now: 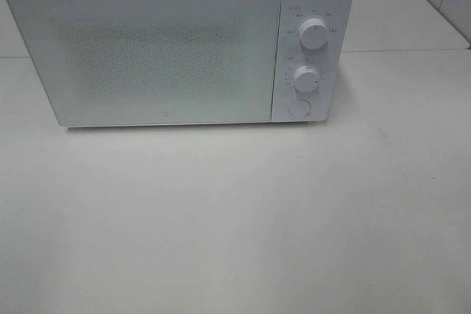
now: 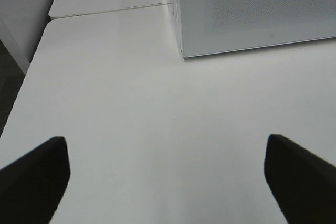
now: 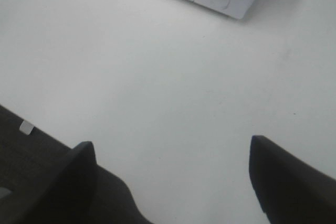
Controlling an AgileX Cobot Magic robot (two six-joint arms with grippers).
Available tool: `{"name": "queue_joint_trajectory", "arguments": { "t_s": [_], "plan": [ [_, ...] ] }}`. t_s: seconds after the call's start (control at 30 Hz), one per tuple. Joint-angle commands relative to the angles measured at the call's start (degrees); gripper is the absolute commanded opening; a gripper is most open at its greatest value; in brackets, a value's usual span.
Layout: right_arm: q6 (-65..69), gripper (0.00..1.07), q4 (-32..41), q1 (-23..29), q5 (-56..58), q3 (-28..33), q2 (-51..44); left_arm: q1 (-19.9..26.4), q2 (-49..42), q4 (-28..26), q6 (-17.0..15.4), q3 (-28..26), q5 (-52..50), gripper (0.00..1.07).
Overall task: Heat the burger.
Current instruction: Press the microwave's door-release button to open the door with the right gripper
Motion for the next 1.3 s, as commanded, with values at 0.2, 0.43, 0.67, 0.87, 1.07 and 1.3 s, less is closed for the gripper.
{"name": "queue_joint_trajectory", "arguments": {
  "t_s": [0.2, 0.43, 0.67, 0.87, 1.07, 1.3],
  "plan": [
    [1.7, 0.76, -1.4, -6.9, 2.9, 0.1, -9.6, 0.3, -1.1, -0.3, -0.2, 0.1, -0.1, 0.93],
    [1.7, 0.76, -1.4, -14.2, 4.2, 0.4, -15.6, 0.3, -1.1, -0.3, -0.2, 0.1, -0.1, 0.93],
    [1.7, 0.76, 0.5, -20.5, 3.2, 5.8, -21.1, 0.3, -1.1, -0.3, -0.2, 0.1, -0.1, 0.93],
    [1.9, 0.76, 1.0, -24.9, 2.9, 7.1, -24.2, 0.3, -1.1, -0.3, -0.2, 0.1, -0.1, 0.93],
    [2.4, 0.76, 0.9, -26.4, 4.5, 7.8, -26.5, 0.3, -1.1, -0.3, -0.2, 0.1, -0.1, 0.93],
    [2.5, 0.76, 0.9, -28.1, 5.3, 8.5, -29.3, 0.3, -1.0, -0.2, -0.2, 0.1, -0.1, 0.93]
  ]
}}
